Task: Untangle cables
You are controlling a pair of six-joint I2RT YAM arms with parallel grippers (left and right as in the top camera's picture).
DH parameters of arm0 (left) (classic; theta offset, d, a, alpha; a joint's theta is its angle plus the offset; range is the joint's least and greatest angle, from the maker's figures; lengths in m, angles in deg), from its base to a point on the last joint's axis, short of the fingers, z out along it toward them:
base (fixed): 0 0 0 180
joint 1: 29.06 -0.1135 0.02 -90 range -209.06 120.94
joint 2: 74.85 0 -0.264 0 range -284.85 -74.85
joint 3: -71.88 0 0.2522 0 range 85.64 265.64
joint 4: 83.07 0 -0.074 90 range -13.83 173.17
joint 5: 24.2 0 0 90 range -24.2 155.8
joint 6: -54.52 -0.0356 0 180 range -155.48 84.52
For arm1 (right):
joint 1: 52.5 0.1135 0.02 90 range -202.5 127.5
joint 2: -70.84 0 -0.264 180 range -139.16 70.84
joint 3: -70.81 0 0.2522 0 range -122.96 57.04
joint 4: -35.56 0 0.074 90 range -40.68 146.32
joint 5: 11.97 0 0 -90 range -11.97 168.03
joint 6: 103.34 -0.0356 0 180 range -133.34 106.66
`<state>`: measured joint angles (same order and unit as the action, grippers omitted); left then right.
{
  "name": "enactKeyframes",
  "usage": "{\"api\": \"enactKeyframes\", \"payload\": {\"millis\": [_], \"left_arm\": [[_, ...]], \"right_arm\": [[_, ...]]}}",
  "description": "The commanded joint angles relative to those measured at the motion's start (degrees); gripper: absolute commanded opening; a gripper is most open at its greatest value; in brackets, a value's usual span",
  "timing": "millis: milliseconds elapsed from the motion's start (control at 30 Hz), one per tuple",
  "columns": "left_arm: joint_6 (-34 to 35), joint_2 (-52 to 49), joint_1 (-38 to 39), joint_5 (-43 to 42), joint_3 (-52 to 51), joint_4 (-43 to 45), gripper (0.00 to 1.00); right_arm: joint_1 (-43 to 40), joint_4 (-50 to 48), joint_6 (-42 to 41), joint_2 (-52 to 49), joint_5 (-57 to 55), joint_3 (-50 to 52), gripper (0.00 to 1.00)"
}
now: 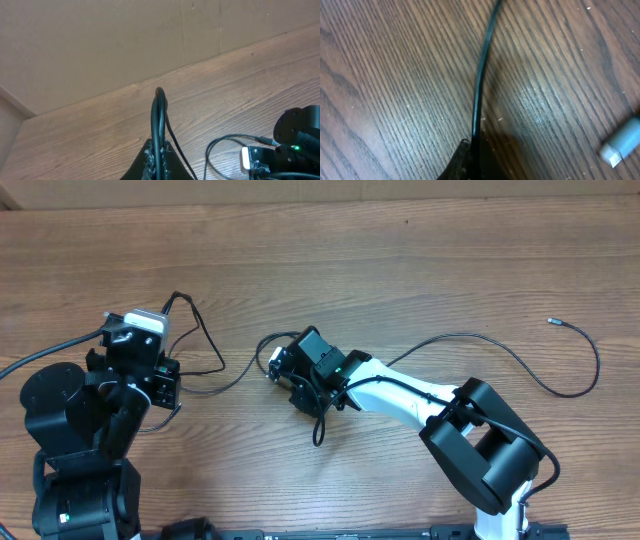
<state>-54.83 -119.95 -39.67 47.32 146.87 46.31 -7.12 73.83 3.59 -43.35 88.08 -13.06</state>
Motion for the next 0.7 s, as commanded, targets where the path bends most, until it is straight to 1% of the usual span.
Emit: {"api": "enactKeyframes", "payload": {"millis": [0, 200, 300, 400, 533, 667], "left_arm": [[2.69, 0.59, -0.35, -1.07, 1.20, 0.24, 0.05], [4.85, 0.59, -0.35, -1.11, 1.20, 0.09, 0.05], [4.85, 0.59, -0.35, -1.09, 1.18, -0.72, 0.05], [4.83, 0.59, -0.35, -1.09, 1.18, -2.25, 0.06], [4.85, 0.50, -0.35, -1.11, 1.18, -3.52, 0.04], [4.85, 0.48, -0.35, -3.13, 1.18, -3.85, 0.04]], "right_arm": [[-0.39, 0.00, -4.11, -0.66, -5.16, -1.40, 0.04], [-0.50, 2.60, -5.68, 4.81, -15.34, -7.45, 0.04], [-0.68, 3.67, -9.09, 9.46, -22.93, -11.43, 0.04], [-1.86, 5.03, -9.66, 15.76, -30.21, -16.13, 0.04], [-4.96, 5.16, -9.64, 22.67, -37.07, -20.17, 0.04], [-11.82, 5.25, -9.60, 28.57, -42.07, -22.86, 0.04]]}}
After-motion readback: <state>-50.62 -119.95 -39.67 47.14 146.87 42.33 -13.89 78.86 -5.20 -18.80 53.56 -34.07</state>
